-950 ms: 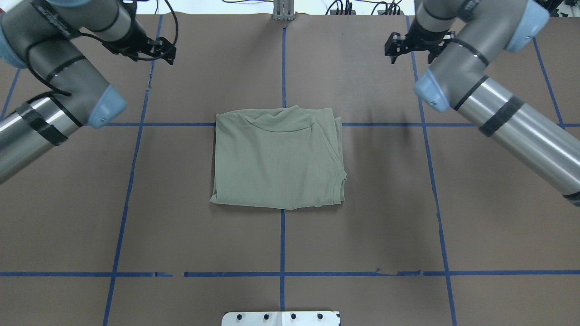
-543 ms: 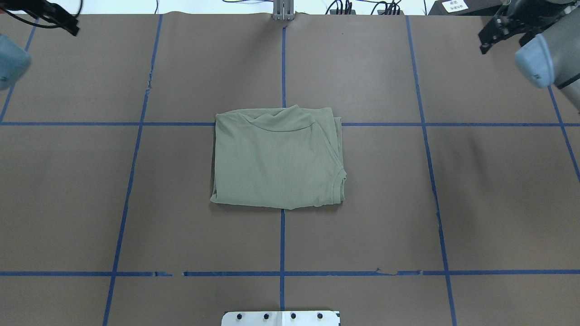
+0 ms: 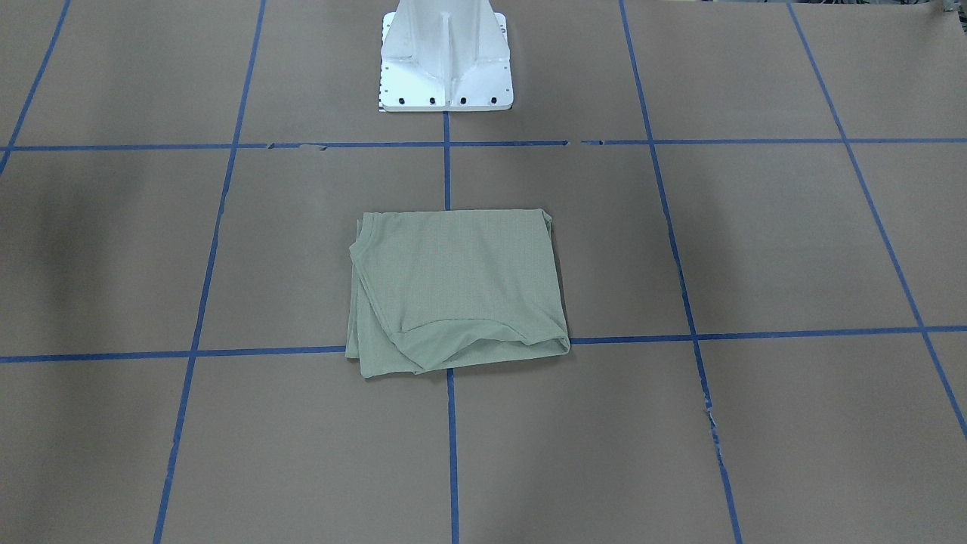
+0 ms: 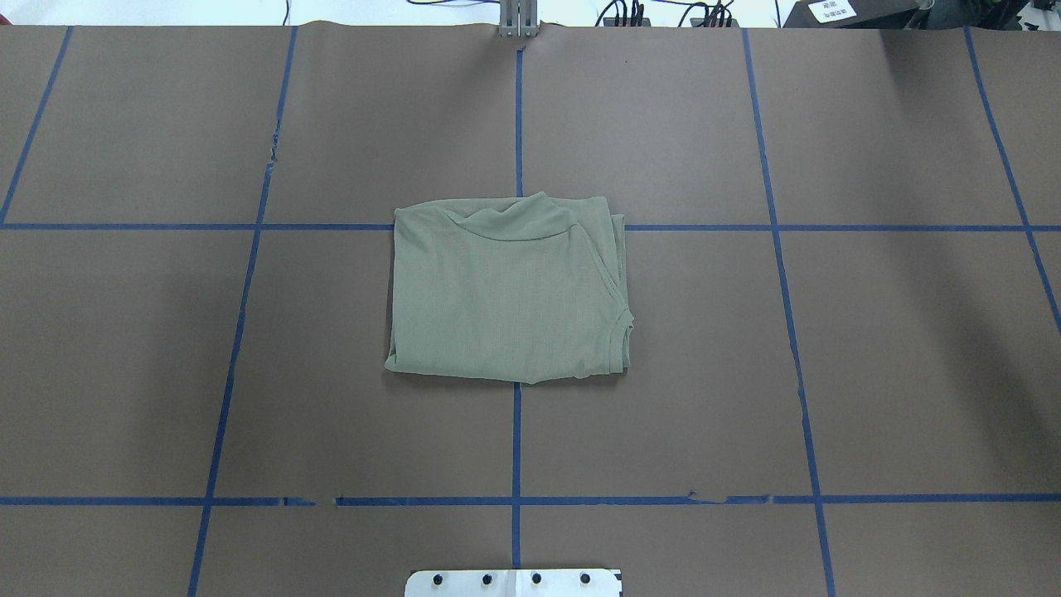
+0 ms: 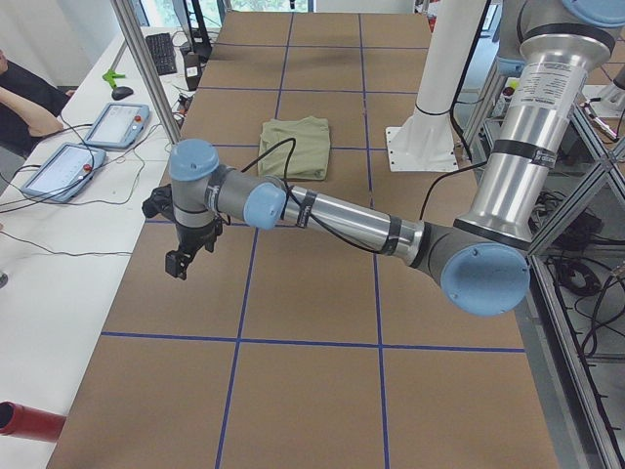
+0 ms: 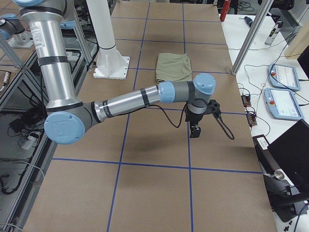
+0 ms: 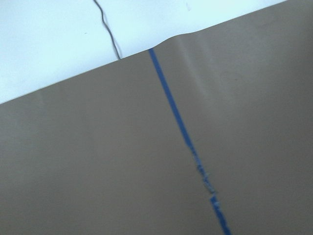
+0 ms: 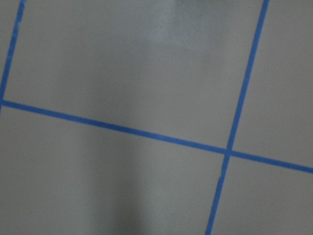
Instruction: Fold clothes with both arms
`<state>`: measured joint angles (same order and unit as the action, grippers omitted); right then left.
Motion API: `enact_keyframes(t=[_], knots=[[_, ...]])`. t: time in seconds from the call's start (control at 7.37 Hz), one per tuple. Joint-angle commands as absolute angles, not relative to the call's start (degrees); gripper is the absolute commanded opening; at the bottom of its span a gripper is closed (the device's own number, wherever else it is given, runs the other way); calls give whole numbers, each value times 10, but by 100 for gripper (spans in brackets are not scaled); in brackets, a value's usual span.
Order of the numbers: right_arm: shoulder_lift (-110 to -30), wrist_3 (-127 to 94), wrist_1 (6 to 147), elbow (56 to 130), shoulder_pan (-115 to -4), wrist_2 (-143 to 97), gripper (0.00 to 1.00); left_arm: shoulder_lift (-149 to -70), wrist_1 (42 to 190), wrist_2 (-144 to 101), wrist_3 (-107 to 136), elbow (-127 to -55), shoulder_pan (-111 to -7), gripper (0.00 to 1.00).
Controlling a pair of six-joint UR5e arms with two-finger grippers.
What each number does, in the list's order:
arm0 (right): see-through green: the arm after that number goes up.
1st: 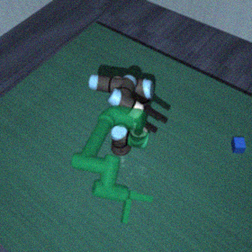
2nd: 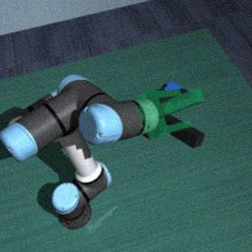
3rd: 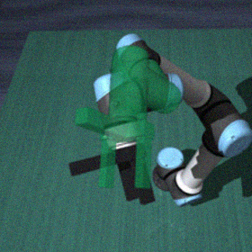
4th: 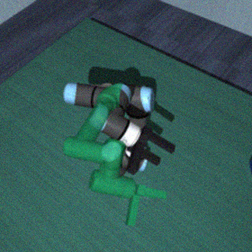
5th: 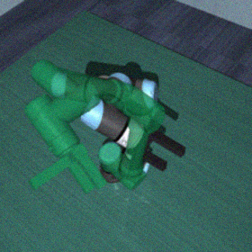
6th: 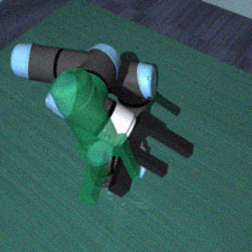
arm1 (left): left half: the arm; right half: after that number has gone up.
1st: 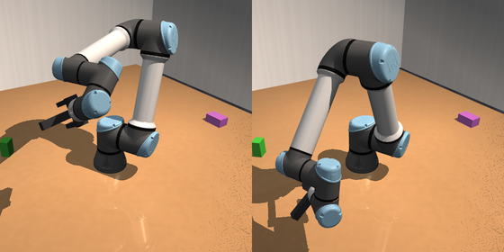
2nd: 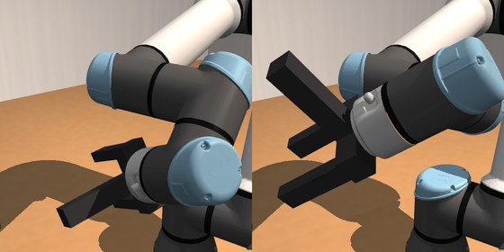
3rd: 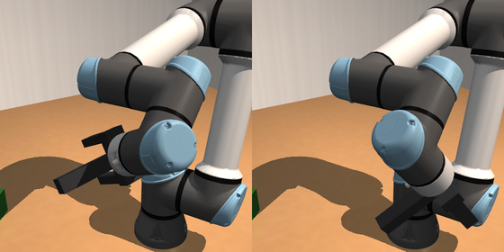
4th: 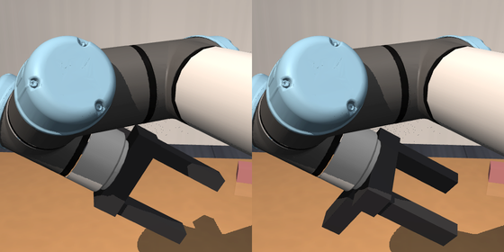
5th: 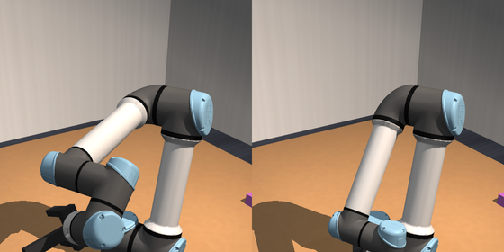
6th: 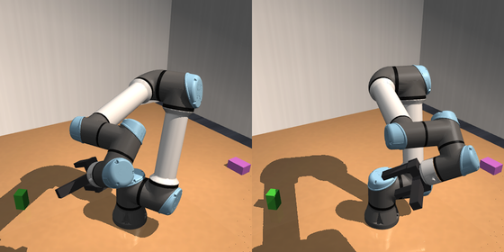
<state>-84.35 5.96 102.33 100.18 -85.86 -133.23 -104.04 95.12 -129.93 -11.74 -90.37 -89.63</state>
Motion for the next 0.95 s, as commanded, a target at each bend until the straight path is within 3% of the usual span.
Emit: enact_keyframes(t=[0.0, 0.81], knots=[[-946, 51, 968, 1029, -881, -1339, 100, -981, 960, -1308, -119, -914, -929, 100], [-980, 23, 967, 1045, -881, -1335, 100, -919, 881, -1306, -119, -937, -943, 100]])
